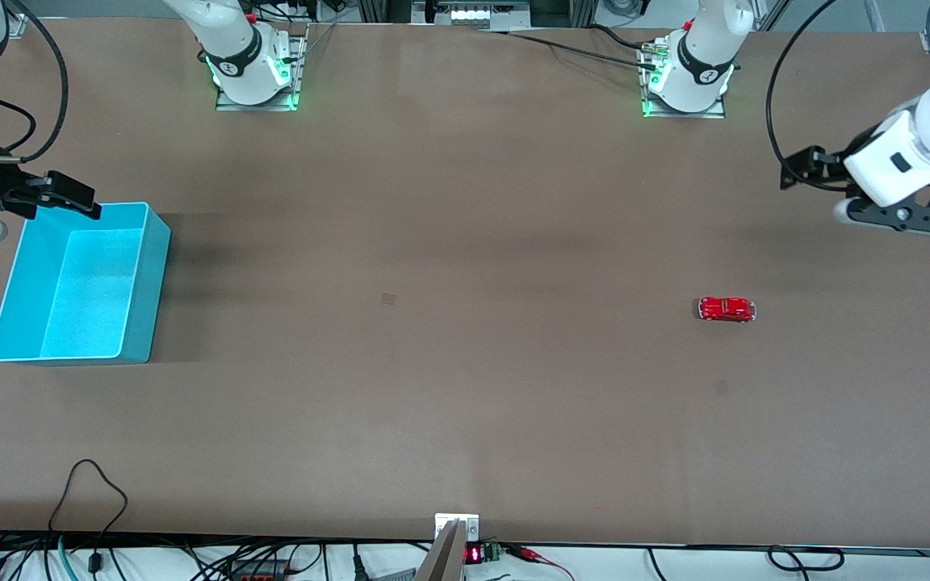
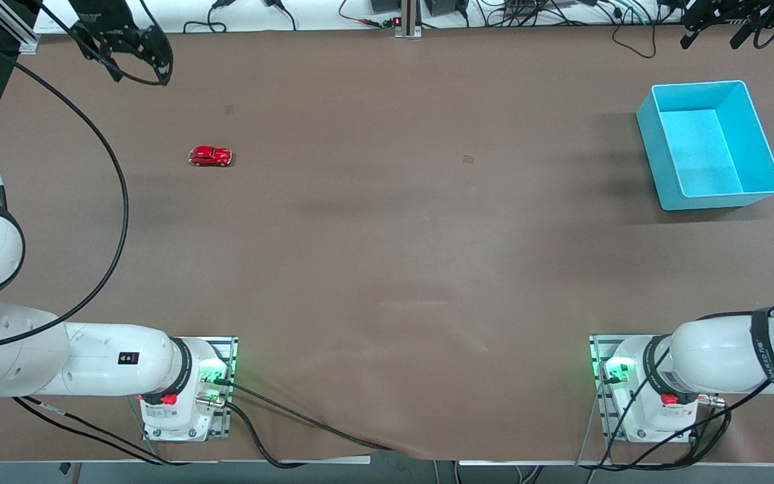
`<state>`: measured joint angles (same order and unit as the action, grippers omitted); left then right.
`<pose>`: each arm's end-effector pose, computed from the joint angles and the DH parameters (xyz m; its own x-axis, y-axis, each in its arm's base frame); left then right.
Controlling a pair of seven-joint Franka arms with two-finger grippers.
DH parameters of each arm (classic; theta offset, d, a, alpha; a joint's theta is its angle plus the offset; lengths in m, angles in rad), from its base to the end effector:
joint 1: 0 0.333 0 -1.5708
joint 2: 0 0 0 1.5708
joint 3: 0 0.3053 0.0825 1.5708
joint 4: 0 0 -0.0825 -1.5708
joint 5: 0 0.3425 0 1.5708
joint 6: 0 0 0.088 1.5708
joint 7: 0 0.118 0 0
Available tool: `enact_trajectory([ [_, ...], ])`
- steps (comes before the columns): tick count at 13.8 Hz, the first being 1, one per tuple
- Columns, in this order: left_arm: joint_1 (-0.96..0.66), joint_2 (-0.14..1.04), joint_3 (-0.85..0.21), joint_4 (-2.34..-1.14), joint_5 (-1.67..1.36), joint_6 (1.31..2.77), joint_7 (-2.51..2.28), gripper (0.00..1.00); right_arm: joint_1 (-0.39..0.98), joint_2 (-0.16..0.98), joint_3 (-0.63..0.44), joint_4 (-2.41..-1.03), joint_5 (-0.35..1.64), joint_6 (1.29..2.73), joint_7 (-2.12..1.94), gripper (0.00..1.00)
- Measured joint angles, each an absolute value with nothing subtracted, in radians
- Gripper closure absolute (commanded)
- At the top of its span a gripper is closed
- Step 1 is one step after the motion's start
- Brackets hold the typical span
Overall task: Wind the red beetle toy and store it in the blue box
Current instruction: 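Move the left gripper above the small red toy car, then lower the left gripper onto the red car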
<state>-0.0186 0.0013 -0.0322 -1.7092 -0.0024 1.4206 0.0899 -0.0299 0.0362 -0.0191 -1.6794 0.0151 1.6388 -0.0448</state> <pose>0.4835 -0.0249 0.5340 0.9486 -0.1385 -0.2845 -0.1362 -0.9903 0.0281 0.5225 -0.0238 0.5429 0.9971 -0.0051 -0.0760 -0.0065 -0.9998 -0.0177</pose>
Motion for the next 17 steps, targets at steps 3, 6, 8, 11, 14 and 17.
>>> enact_trajectory([
  [3,-0.024,0.011,-0.039,-1.709,-0.002,1.362,0.121,0.0,-0.03,0.036,-0.019,-1.679,0.015,1.639,-0.045,0.0],
  [6,-0.021,0.026,-0.038,-1.709,-0.002,1.356,0.281,0.0,-0.031,0.037,-0.019,-1.68,0.015,1.639,-0.045,0.0],
  [8,-0.016,0.039,-0.035,-1.709,0.0,1.364,0.397,0.0,-0.031,0.04,-0.019,-1.68,0.015,1.639,-0.045,0.0],
  [11,-0.012,0.069,-0.034,-1.712,0.026,1.422,0.588,0.0,-0.031,0.042,-0.019,-1.68,0.015,1.639,-0.045,0.0],
  [14,-0.011,0.107,-0.034,-1.766,0.074,1.579,0.783,0.0,-0.033,0.042,-0.019,-1.68,0.015,1.639,-0.045,0.0],
  [17,-0.009,0.129,-0.033,-1.901,0.091,1.846,1.003,0.0,-0.033,0.042,-0.019,-1.68,0.015,1.639,-0.045,0.0],
])
